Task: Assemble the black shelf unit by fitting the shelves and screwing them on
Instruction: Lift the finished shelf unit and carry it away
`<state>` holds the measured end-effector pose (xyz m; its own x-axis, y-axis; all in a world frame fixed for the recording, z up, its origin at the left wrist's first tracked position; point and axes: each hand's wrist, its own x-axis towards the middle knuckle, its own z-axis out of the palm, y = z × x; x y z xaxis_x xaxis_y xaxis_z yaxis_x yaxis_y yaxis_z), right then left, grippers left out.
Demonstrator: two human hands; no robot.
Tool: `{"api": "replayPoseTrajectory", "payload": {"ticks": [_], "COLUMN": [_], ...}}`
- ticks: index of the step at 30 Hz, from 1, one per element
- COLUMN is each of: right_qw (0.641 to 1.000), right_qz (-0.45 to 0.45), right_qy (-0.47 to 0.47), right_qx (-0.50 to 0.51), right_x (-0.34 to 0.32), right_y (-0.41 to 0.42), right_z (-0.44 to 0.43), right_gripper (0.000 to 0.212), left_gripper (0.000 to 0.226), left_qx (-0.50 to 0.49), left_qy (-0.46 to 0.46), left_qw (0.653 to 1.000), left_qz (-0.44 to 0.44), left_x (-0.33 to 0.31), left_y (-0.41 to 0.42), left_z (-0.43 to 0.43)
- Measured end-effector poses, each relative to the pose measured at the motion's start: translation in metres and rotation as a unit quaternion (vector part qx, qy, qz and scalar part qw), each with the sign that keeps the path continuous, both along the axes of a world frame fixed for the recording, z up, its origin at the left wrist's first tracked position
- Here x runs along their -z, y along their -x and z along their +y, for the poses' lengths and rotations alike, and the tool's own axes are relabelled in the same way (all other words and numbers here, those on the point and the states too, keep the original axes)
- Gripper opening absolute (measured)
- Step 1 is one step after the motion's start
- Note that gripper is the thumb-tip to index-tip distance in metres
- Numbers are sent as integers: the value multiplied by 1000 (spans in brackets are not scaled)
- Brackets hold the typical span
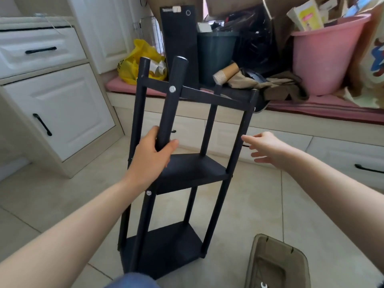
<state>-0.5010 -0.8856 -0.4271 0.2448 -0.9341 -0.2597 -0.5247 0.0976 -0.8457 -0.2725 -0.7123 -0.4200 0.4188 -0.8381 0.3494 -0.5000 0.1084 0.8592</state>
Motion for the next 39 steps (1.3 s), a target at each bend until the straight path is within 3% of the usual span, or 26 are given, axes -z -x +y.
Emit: {"api": "replayPoseTrajectory", "payload": {"ticks": [4,11,18,26,33,39], "right_qw": [997,960,965,973,969,968], "right_qz": [-62,-266,-245,-211,-206,-211], "right_qy": [-30,-9,3,75,125,123], "right_qx": [17,82,93,54,51,64], "right_x": [21,48,28,-119,-284,-419], "right_y": [-32,-74,-98,-93,-68,-35], "right_z": [-46,-126,-147,-140,-99,-38], "right_gripper": [54,12,9,13,7,11], "left_gripper": [27,24,36,39,46,30], "left_qx": [-15,-50,-120,-137,-143,-150], "left_qy": [22,16,-56,-107,-124,-122], "left_qw": [1000,997,986,972,974,970], "left_qz": [18,64,102,160,128,146], "left_x": [4,5,-11,-120,-269,-403], "left_y": [-22,-72,-98,-100,-85,-64], "left_z": [-31,-94,-123,-115,-88,-56]}}
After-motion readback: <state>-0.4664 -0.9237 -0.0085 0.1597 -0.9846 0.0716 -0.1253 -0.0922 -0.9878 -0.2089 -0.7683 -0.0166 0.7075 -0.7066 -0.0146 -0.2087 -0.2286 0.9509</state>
